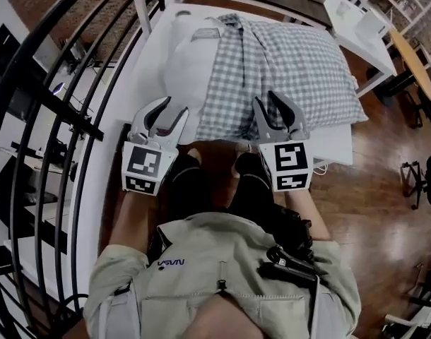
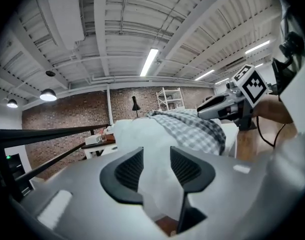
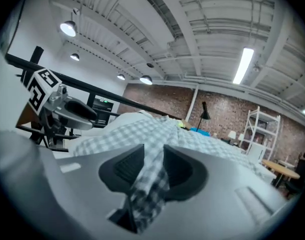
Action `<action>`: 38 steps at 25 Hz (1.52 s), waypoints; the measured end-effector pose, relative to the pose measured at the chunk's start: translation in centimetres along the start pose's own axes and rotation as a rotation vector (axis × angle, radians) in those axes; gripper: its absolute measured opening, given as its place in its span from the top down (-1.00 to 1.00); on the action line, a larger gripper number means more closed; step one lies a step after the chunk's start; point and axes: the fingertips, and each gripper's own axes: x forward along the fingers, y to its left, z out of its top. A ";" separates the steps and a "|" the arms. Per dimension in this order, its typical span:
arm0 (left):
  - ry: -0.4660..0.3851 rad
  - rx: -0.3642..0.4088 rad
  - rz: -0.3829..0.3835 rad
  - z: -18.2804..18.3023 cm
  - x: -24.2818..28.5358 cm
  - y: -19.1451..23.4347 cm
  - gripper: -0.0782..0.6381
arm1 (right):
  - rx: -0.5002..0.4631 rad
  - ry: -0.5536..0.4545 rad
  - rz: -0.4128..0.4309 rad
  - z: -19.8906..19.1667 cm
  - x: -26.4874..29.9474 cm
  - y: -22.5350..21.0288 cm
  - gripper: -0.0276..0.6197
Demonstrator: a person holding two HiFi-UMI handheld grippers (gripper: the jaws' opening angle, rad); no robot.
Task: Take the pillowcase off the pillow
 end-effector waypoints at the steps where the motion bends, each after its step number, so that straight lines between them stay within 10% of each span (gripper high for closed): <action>1: 0.009 -0.002 -0.017 -0.5 -0.2 -0.9 0.28 | 0.021 -0.006 -0.003 -0.5 -0.8 0.8 0.54; 10: 0.122 -0.004 -0.075 -5.1 0.2 -4.5 0.23 | 0.065 0.078 0.095 -5.4 -1.8 8.1 0.54; 14: 0.134 0.055 -0.054 -5.6 1.0 -5.2 0.72 | 0.000 0.113 0.049 -6.5 -0.5 8.3 0.69; 28: -0.081 -0.039 0.178 2.2 -1.7 4.9 0.74 | -0.091 0.087 -0.288 -6.0 -4.6 -4.4 0.89; 38: 0.065 -0.161 0.121 -7.0 -0.8 2.7 0.74 | -0.059 0.249 -0.289 -13.7 -2.8 -5.8 0.90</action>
